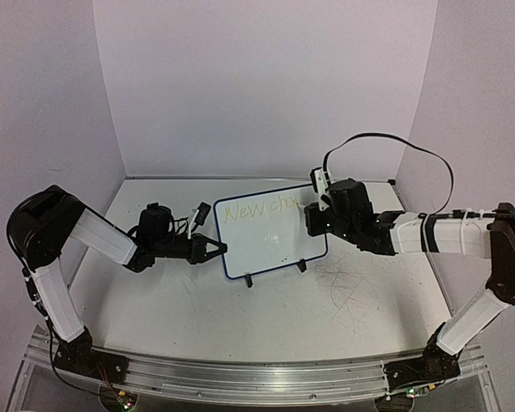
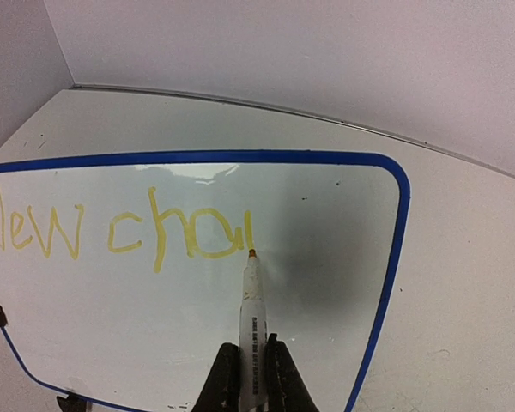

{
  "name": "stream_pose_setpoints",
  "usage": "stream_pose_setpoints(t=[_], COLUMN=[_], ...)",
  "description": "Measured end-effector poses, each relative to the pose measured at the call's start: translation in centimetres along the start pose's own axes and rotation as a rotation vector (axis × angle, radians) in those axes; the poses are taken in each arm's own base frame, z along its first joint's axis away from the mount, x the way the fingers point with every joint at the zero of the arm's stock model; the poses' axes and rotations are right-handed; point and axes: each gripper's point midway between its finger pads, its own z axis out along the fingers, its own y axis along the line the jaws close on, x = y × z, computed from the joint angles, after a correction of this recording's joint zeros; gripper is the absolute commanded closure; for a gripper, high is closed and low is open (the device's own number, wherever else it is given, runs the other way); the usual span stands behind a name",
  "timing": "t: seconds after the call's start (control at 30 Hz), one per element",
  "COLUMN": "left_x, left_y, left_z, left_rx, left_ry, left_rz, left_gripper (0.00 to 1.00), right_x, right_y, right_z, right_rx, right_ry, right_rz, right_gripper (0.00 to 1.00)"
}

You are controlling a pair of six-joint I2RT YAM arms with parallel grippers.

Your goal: Write a sentence on the whiteboard

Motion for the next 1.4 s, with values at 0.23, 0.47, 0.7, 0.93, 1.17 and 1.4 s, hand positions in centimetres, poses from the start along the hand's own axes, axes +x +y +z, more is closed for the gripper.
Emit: stream_pose_setpoints(t=[0.23,0.47,0.7,0.93,1.17,1.4], left_x=[0.0,0.0,0.0,0.0,0.0,0.0], left_y=[0.0,0.0,0.0,0.0,0.0,0.0], left_z=[0.0,0.0,0.0,0.0,0.0,0.0], left_rx=[0.000,0.000,0.000,0.000,-0.001,0.000], left_ry=[0.000,0.000,0.000,0.000,0.000,0.000], left_rz=[0.000,0.000,0.001,0.001,0.000,0.000], left_gripper=[1.00,1.00,1.00,1.00,1.00,1.00], right_x=[-0.8,-1.5,-2.3,-2.3,-1.8,-0.9], right_y=[0.0,-0.1,-0.3,-0.4,-0.5,-0.7], right_z=[0.2,0.4,0.3,0.3,0.4,0.2], right_rx=[0.007,0.024,0.046,0.049,0.051,0.054], right_ry=[-0.015,-0.029,-0.050,-0.050,-0.041,-0.025], right_rz=[0.004,0.005,0.010,0.012,0.012,0.014], right_gripper=[1.00,1.00,1.00,1.00,1.00,1.00])
